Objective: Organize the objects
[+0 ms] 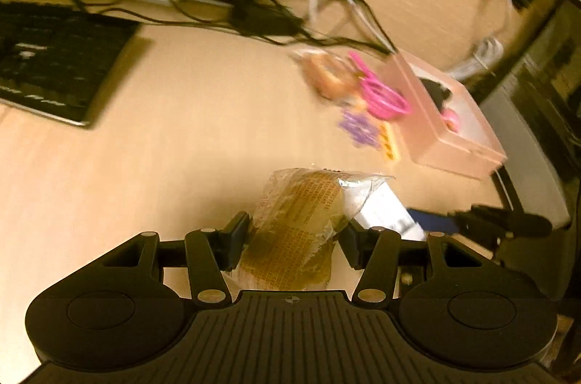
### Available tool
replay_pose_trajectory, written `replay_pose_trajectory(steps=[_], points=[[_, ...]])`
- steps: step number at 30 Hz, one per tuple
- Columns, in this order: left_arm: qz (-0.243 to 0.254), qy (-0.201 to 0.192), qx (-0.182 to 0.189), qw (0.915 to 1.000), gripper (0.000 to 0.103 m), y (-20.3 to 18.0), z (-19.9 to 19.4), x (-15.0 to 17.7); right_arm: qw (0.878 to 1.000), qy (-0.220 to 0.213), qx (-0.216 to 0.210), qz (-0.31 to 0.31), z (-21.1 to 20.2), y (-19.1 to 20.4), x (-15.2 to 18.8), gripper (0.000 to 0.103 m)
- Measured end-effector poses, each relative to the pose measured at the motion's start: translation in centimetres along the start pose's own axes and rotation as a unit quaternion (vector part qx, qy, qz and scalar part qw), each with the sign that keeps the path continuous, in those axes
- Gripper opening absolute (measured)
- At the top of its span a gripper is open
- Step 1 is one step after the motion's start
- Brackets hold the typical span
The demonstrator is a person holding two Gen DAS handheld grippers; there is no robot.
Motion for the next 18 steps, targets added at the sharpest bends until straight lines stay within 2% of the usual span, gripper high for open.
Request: replay_pose_trajectory(steps=[4, 9, 13, 15, 17, 18], points=[[0.006, 0.01, 0.008, 0.9999, 0.057, -1.8, 1.2, 0.3, 1.0, 0.024, 0.016, 0.009, -0.4, -2.7, 2.5, 0.047], [0.013, 0.025, 0.002, 0.9996, 0.057, -3.2, 2.1, 0.5, 0.998, 0.036, -0.003, 0.048, -0.1, -4.7, 3.6, 0.048], [0.021, 0.026, -0.01, 0.9994, 0.057, -4.1, 1.9, 0.6, 0.998, 0.029, -0.015, 0.053, -0.1, -4.9, 3.8, 0.054], [0.02, 0.024, -0.017, 0.9994, 0.057, -4.1, 1.8, 0.7, 0.999, 0.021, -0.011, 0.038, -0.1, -4.6, 3.9, 0.054], [0.016, 0.024, -0.022, 0.9994, 0.057, -4.0, 1.8, 0.7, 0.999, 0.018, -0.01, 0.03, -0.2, -4.3, 3.8, 0.047], [0.018, 0.023, -0.023, 0.9993, 0.057, -4.2, 1.8, 0.6, 0.999, 0.019, -0.012, 0.026, -0.3, -4.1, 3.7, 0.047]])
Point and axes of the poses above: each gripper's, at about its wrist camera, not at the fingertips, and z roughly the way its jaws point, y to its left, x to its underside, the point moved 3 cm from there along z, roughly the way its jaws point, and after that the axes turned 9 degrees about x, right-handed, at the moved point
